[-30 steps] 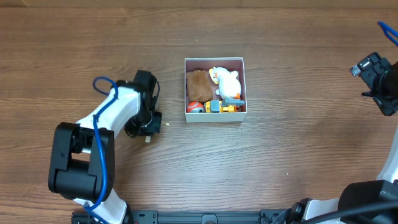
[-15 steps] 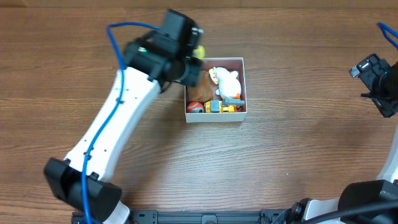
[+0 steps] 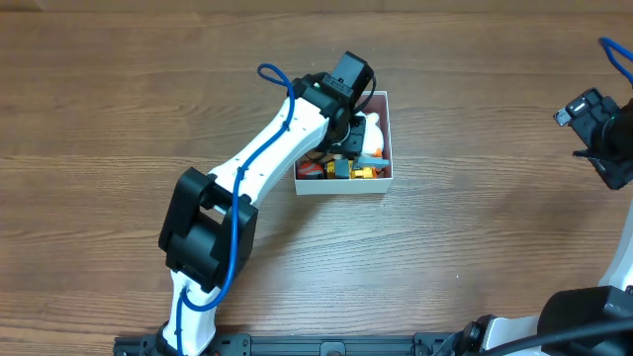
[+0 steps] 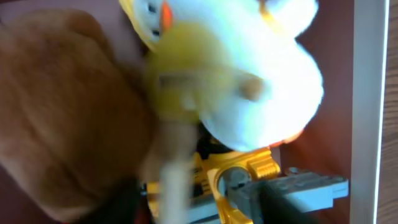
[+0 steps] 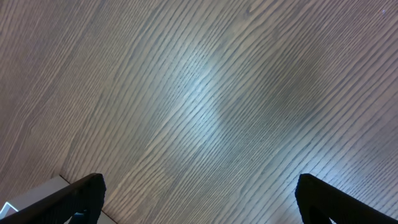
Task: Pack container
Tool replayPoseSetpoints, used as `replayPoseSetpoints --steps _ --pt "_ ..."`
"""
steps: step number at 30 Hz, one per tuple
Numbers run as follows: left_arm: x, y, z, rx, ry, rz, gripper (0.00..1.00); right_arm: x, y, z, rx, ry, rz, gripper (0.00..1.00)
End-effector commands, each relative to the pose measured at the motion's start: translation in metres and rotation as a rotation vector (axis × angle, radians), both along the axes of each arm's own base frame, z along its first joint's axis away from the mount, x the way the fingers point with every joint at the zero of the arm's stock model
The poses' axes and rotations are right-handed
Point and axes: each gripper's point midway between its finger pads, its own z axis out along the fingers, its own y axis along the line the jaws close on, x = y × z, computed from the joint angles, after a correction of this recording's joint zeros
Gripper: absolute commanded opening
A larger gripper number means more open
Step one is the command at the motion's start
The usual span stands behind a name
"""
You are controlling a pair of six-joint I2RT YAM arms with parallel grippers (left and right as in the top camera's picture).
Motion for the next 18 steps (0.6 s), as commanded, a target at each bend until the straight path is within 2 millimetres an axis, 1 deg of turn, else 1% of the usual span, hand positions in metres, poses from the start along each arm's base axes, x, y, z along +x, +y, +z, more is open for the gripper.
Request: replayPoseSetpoints --steps 1,2,3,6,8,9,10,11,12,13,14,15,16,18 --pt "0.0 -0.01 0.047 -0.067 -0.068 -0.049 0.82 0.0 0.0 0.001 0.0 -0.005 0.001 1.0" --pt "0.001 -0.008 0.059 -0.066 -0.09 -0.05 0.89 0.001 0.002 0.001 0.008 -0.011 0.004 1.0" --pt "0.006 0.0 0.082 -0.05 -0.142 -0.035 1.0 0.005 0.007 0.003 0.035 -0.031 0.018 1.0" --pt "0.011 0.022 0.13 -0.004 -0.258 -0.021 1.0 0.016 0.022 0.01 0.081 -0.089 0.13 1.0" --pt "0.011 0.052 0.173 0.064 -0.362 0.031 1.0 0.022 0.037 0.022 0.09 -0.15 0.224 1.0" --pt "0.01 0.066 0.191 0.095 -0.402 0.052 1.0 0.024 0.043 0.03 0.087 -0.179 0.26 1.0" --pt "0.007 0.085 0.212 0.131 -0.45 0.082 1.0 0.026 0.054 0.042 0.085 -0.228 0.31 1.0" --pt "0.0 0.116 0.243 0.174 -0.516 0.138 1.0 0.027 0.072 0.061 0.086 -0.305 0.399 1.0" --pt "-0.006 0.135 0.261 0.19 -0.554 0.179 1.0 0.026 0.084 0.074 0.089 -0.355 0.451 1.0" --pt "-0.011 0.151 0.273 0.201 -0.581 0.213 1.0 0.024 0.095 0.086 0.091 -0.401 0.498 1.0" --pt "-0.019 0.17 0.289 0.209 -0.615 0.253 1.0 0.018 0.112 0.106 0.085 -0.473 0.564 1.0" --pt "-0.024 0.183 0.3 0.211 -0.639 0.275 1.0 0.013 0.12 0.118 0.075 -0.511 0.589 1.0" --pt "-0.032 0.203 0.314 0.212 -0.67 0.317 1.0 0.005 0.129 0.132 0.057 -0.555 0.615 1.0" --pt "-0.045 0.232 0.333 0.21 -0.716 0.387 1.0 -0.012 0.144 0.154 0.024 -0.62 0.655 1.0"
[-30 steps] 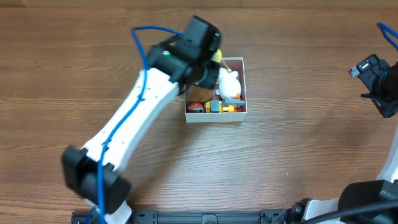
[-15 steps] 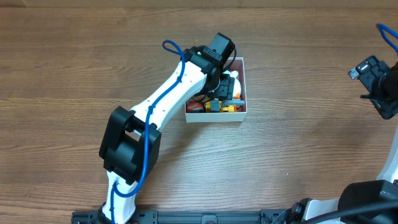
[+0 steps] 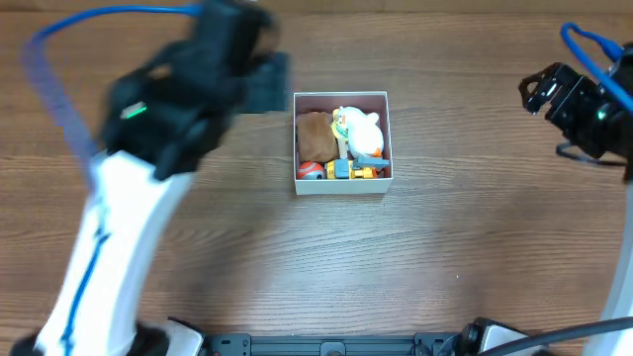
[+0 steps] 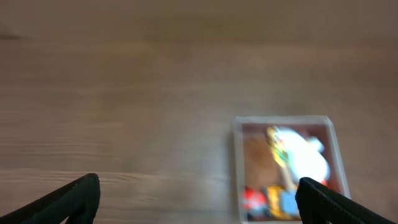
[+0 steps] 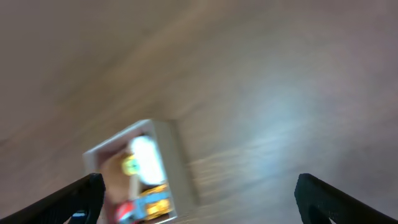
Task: Pack container
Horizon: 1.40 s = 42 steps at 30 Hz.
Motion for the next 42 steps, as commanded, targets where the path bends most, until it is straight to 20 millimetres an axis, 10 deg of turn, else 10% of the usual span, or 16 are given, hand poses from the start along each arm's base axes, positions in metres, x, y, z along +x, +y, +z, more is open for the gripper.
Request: replayPoseSetpoints --steps 1,8,25,34,42 --pt "-0.022 0.064 0.044 0.039 -0.128 0.149 1.0 -0.036 0.04 0.057 -0.03 -0.201 0.136 1.0" --pt "-0.034 0.09 0.055 0.031 -0.158 0.216 1.0 -0.072 0.054 0.089 -0.062 -0.319 0.157 1.0" --pt "-0.026 0.088 0.045 0.042 -0.126 0.214 1.0 -0.057 0.05 0.072 -0.044 -0.249 0.153 1.0" --pt "-0.026 0.088 0.045 0.042 -0.126 0.214 1.0 -0.075 0.051 0.111 -0.226 -0.515 0.195 1.0" --pt "-0.026 0.088 0.045 0.042 -0.126 0.215 1.0 -0.112 0.059 0.018 -0.254 -0.578 0.197 1.0"
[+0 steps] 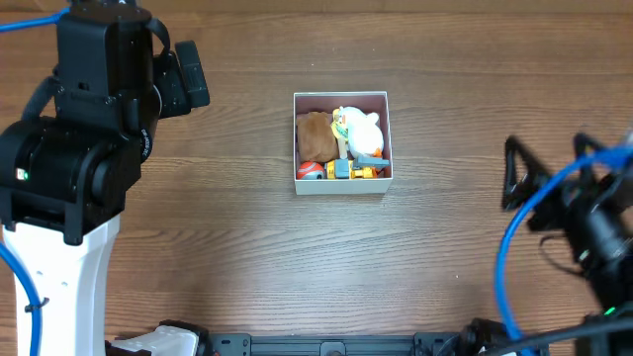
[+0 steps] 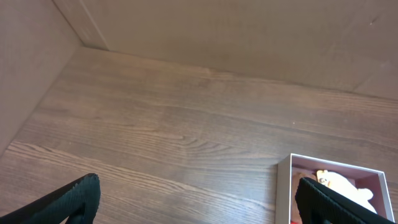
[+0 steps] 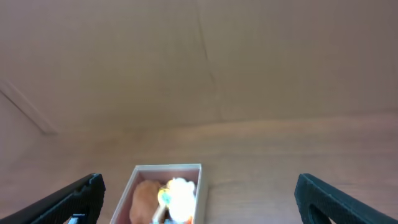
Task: Pack container
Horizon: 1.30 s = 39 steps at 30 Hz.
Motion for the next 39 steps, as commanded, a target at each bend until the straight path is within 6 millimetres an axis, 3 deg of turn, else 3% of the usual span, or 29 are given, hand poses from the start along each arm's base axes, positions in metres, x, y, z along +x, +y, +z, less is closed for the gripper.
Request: replayPoseSetpoints --steps 1,3,6,11,26,39 --pt "0.001 0.004 0.003 0.016 -0.006 0.008 1.0 -0.005 0.001 -0.073 -0.001 0.069 0.002 1.0" --pt "0.002 0.003 0.001 0.017 0.001 0.008 1.0 -0.007 0.001 -0.114 0.001 0.077 0.002 1.0" --pt "0.004 0.001 -0.002 0.019 0.01 0.001 1.0 -0.008 0.002 -0.157 -0.004 0.049 0.003 1.0" --pt "0.004 0.001 -0.002 0.019 0.011 0.002 1.0 -0.015 0.006 -0.205 -0.01 0.024 0.017 1.0" --pt "0.004 0.001 -0.002 0.019 0.011 0.002 1.0 -0.015 0.011 -0.256 -0.002 0.094 0.036 1.0" --pt "0.004 0.001 -0.002 0.019 0.011 0.002 1.0 -0.017 0.011 -0.262 0.003 0.122 0.036 1.0"
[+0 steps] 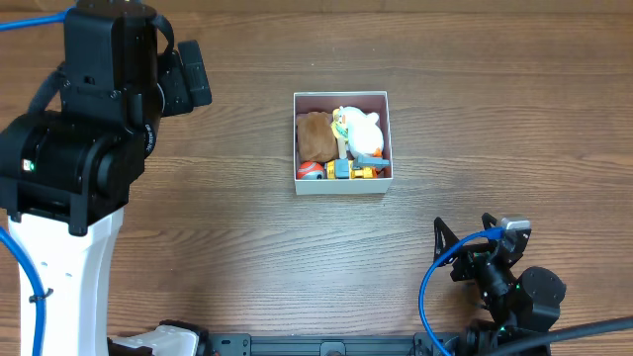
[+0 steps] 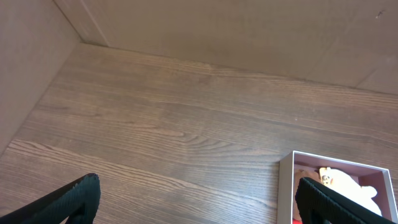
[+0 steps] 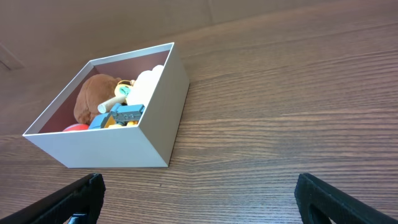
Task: Pack container
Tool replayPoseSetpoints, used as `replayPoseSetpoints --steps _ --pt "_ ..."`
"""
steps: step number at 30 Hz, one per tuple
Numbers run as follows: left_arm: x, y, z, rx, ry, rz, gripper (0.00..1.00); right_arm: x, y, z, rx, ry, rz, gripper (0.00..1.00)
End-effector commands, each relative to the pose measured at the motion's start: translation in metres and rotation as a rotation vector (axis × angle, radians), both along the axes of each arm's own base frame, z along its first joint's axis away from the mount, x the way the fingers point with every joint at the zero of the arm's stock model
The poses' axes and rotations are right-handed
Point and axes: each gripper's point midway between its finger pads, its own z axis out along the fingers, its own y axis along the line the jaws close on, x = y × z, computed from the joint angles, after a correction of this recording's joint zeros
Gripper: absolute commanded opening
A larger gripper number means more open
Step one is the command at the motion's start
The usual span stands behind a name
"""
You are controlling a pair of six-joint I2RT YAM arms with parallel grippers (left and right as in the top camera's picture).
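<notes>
The white container stands at the table's middle. It holds a brown plush, a white duck plush, a red ball and a yellow and blue toy. My left gripper is raised over the far left of the table. It is open and empty, and the container's left wall shows at its lower right. My right gripper sits low at the front right. It is open and empty, facing the container's side wall from a distance.
The brown wooden tabletop spreads all round the container. A plain wall edge borders the far left corner. The left arm's big white and black body covers the left side of the overhead view.
The right arm has moved from the right edge at mid-height down to the front right corner, low over the table. The left arm and the container's contents look unchanged.
First my left gripper was down inside the container, close against the plush toys, with the right gripper off at the far right. Then the left arm was away at the upper left, open. It stayed raised there, and the right arm now sits low at the front right.
</notes>
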Motion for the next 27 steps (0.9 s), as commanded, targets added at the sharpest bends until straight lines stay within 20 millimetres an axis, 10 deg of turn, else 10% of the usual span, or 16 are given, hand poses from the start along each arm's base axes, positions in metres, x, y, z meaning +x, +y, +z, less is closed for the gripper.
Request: replayPoseSetpoints --steps 1,17,27 --pt "0.001 0.002 0.003 0.015 -0.009 0.002 1.0 0.0 0.001 -0.001 -0.007 -0.008 0.004 1.0" --pt "0.003 0.021 -0.004 0.053 -0.124 0.062 1.0 0.0 0.001 -0.001 -0.007 -0.008 0.003 1.0" --pt "-0.038 0.035 -0.137 -0.012 -0.196 0.061 1.0 0.0 0.001 -0.001 -0.007 -0.008 0.003 1.0"
